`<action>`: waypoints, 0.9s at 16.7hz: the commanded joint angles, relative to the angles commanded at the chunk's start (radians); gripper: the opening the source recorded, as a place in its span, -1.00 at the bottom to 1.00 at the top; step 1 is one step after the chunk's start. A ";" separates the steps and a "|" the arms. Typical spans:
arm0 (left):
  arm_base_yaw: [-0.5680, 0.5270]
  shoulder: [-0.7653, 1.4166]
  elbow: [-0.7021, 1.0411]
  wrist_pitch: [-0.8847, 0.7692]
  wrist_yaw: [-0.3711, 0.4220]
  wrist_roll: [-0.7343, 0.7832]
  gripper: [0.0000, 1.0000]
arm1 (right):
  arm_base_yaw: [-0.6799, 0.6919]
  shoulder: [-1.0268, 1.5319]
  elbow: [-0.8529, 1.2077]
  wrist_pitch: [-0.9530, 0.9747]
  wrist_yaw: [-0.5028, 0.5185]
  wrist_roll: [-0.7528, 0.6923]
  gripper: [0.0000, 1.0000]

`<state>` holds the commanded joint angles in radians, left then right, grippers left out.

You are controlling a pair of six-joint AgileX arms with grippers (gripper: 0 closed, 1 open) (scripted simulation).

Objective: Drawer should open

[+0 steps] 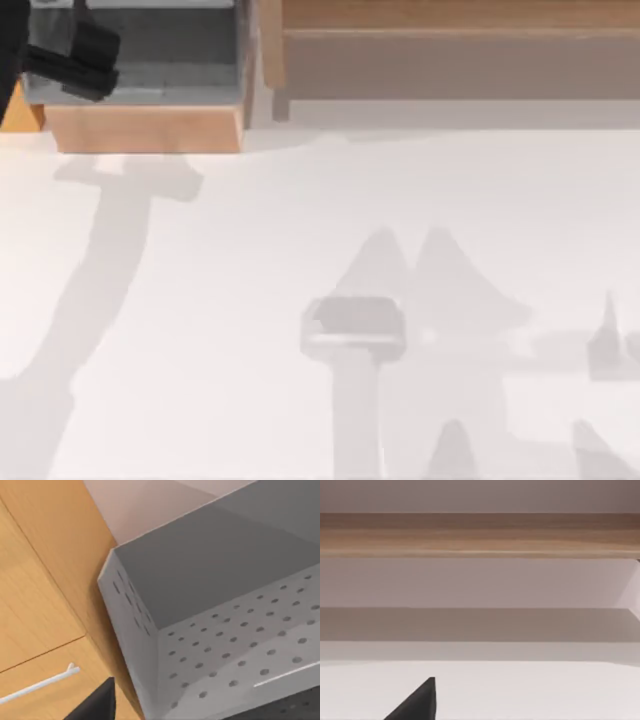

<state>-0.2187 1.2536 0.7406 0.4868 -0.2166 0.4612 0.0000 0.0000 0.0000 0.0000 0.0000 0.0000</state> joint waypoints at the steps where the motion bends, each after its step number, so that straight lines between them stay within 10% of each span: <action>1: 0.047 0.067 0.017 0.043 0.048 0.073 1.00 | 0.000 0.000 0.000 0.000 0.000 0.000 1.00; 15: 0.601 0.953 0.322 0.637 0.638 1.042 1.00 | 0.000 0.000 0.000 0.000 0.000 0.000 1.00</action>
<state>0.3827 2.2067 1.0625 1.1237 0.4215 1.5036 0.0000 0.0000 0.0000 0.0000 0.0000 0.0000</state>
